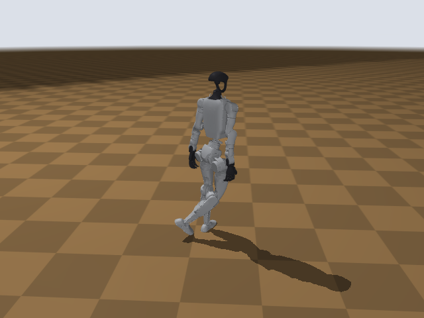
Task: Kungfu
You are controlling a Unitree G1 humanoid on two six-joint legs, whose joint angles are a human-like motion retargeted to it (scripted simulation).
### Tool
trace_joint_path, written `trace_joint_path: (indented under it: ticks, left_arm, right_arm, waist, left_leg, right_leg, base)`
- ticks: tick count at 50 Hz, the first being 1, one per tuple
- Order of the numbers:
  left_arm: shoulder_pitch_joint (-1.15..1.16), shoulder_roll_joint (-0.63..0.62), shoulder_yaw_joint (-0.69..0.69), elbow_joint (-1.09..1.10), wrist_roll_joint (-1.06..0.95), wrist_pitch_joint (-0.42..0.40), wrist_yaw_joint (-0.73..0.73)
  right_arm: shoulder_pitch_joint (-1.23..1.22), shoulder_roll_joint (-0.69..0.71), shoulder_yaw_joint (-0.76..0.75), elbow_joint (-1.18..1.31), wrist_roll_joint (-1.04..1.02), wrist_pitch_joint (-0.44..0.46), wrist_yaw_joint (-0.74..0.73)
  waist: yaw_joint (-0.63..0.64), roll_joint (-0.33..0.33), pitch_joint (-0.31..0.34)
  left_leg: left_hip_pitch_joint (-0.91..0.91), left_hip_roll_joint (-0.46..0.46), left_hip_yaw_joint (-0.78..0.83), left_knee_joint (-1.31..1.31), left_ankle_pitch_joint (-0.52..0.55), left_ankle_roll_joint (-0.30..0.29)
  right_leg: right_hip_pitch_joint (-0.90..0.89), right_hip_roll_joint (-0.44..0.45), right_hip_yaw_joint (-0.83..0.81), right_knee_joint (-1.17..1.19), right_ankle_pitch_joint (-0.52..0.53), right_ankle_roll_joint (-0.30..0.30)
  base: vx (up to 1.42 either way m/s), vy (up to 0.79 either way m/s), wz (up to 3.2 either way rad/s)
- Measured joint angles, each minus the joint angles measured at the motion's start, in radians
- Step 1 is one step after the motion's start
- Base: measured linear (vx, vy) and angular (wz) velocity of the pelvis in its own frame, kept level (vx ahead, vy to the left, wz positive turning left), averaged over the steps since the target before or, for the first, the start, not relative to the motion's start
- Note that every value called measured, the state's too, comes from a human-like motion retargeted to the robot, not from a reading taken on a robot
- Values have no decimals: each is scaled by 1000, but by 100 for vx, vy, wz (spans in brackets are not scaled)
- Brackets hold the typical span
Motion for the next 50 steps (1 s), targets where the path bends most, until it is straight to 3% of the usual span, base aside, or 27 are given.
trace_joint_path:
  ticks: [4,7,12,15,21,25,27,29,31,33,37,42,47,50]
  left_arm:
    - [-90,-19,-40,-76,48,-2,-109]
    - [-144,-26,-110,-156,100,-28,-162]
    - [-216,7,-206,-267,225,-99,-211]
    - [-238,23,-247,-293,302,-140,-190]
    - [-222,33,-230,-257,414,-158,-106]
    - [-205,52,-184,-157,416,-119,-96]
    - [-193,70,-145,-98,430,-75,-95]
    - [-159,79,-90,-53,466,-16,-71]
    - [-114,68,-49,-18,474,27,-16]
    - [-106,44,-48,30,368,17,42]
    - [-76,4,-22,84,142,-40,29]
    - [-19,-32,-26,75,110,-66,77]
    - [-51,-49,-89,19,122,-103,121]
    - [-68,-54,-111,-26,141,-113,117]
  right_arm:
    - [3,8,-12,-35,56,-37,-6]
    - [-1,3,-20,-45,102,-51,-10]
    - [-15,-7,-5,-51,142,-59,-5]
    - [-13,-20,9,-53,139,-67,2]
    - [-47,-39,35,-43,79,-73,-38]
    - [-80,-30,25,-60,83,-88,-59]
    - [-78,-15,12,-74,96,-96,-53]
    - [-62,2,-11,-74,108,-101,-41]
    - [-43,14,-64,-65,115,-93,-26]
    - [-60,-3,-95,-58,128,-73,-5]
    - [-120,-85,-77,-61,116,8,17]
    - [-78,-150,-99,-121,84,27,15]
    - [-89,-207,-101,-135,116,43,13]
    - [-116,-210,-118,-123,102,73,-14]
  waist:
    - [-46,60,22]
    - [-102,67,70]
    - [-163,61,85]
    - [-174,63,94]
    - [-153,81,88]
    - [-188,88,136]
    - [-213,71,153]
    - [-208,55,111]
    - [-161,30,60]
    - [-116,17,81]
    - [-180,70,134]
    - [-198,105,80]
    - [-169,121,122]
    - [-146,103,132]
  left_leg:
    - [138,-69,-81,-78,-48,39]
    - [247,-148,-166,-96,-80,60]
    - [298,-177,-298,-74,-111,45]
    - [329,-181,-375,-61,-129,31]
    - [354,-147,-450,-44,-160,-1]
    - [405,-137,-526,-39,-168,-13]
    - [427,-147,-573,-30,-166,-18]
    - [397,-142,-594,-6,-155,-18]
    - [341,-124,-572,30,-126,-16]
    - [326,-96,-504,49,-77,-22]
    - [311,-22,-322,58,5,-41]
    - [279,27,-90,8,66,-75]
    - [279,38,-172,-3,62,-132]
    - [295,35,-178,10,55,-123]
  right_leg:
    - [-12,-176,2,-54,-66,0]
    - [-12,-291,81,-137,-106,-13]
    - [-74,-381,188,-386,-34,-132]
    - [-102,-416,242,-526,58,-171]
    - [-194,-428,242,-593,-18,-186]
    - [-145,-420,247,-525,-78,-183]
    - [-98,-426,223,-535,15,-139]
    - [-123,-431,224,-498,38,-149]
    - [-180,-450,223,-440,3,-142]
    - [-176,-478,156,-416,-19,-145]
    - [-118,-487,74,-412,-57,-155]
    - [-92,-502,-25,-444,-75,-145]
    - [-39,-496,-95,-457,-85,-148]
    - [-41,-504,-82,-454,-79,-151]
  base:
    - [79,61,137]
    - [52,17,203]
    - [41,-24,166]
    - [44,-32,131]
    - [40,-40,71]
    - [30,-51,117]
    - [36,-65,155]
    - [43,-74,135]
    - [42,-82,107]
    - [2,-52,75]
    - [-9,-29,144]
    - [9,-16,125]
    - [-12,2,68]
    - [-14,16,10]
